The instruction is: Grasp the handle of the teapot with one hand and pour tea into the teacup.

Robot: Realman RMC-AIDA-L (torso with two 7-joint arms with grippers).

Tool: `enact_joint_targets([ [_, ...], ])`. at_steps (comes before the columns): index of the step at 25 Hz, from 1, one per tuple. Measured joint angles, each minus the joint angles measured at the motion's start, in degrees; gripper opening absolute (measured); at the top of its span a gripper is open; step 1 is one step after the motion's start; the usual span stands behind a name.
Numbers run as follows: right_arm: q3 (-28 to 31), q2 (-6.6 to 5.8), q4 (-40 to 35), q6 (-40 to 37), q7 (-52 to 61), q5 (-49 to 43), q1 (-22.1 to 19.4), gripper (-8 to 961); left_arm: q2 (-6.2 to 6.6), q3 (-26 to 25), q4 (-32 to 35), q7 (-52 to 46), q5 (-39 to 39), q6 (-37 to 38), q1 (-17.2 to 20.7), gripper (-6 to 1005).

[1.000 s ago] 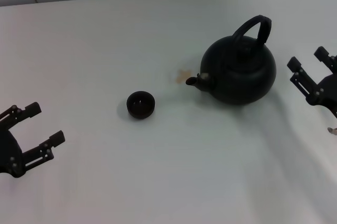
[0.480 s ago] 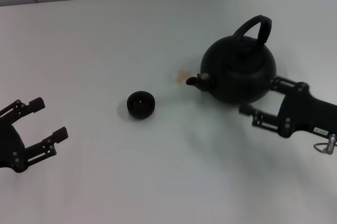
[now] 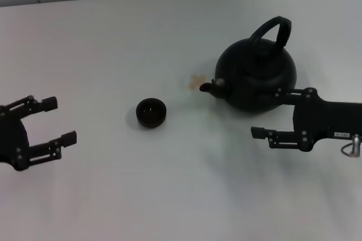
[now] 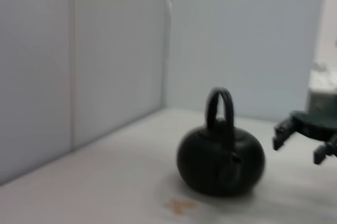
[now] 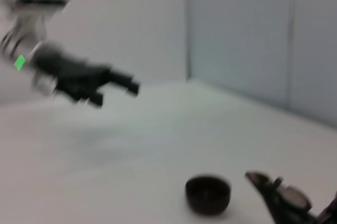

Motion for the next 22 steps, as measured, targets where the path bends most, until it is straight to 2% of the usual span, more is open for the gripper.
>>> enact_joint_targets([
  [2, -1.3, -0.16, -4.58, -0.43, 4.85, -5.21, 2.49, 695, 0.88, 0.75, 2.13, -3.0, 3.36, -0.26, -2.09, 813],
  [5, -1.49, 0.0, -6.34, -0.7, 6.33, -7.39, 3.56, 695, 1.35, 0.82, 4.15, -5.39, 6.63, -0.29, -4.49, 813],
  [8, -1.57, 0.47, -7.77, -0.94, 6.78, -8.48, 4.53, 695, 1.15, 1.77, 4.56, -5.98, 7.21, -0.35, -5.72, 813],
  [22, -1.64, 0.68, -8.45, -0.79, 6.87, -8.36, 5.22, 695, 0.83, 2.38, 4.7, -6.6, 7.66, -0.51, -6.47, 813],
])
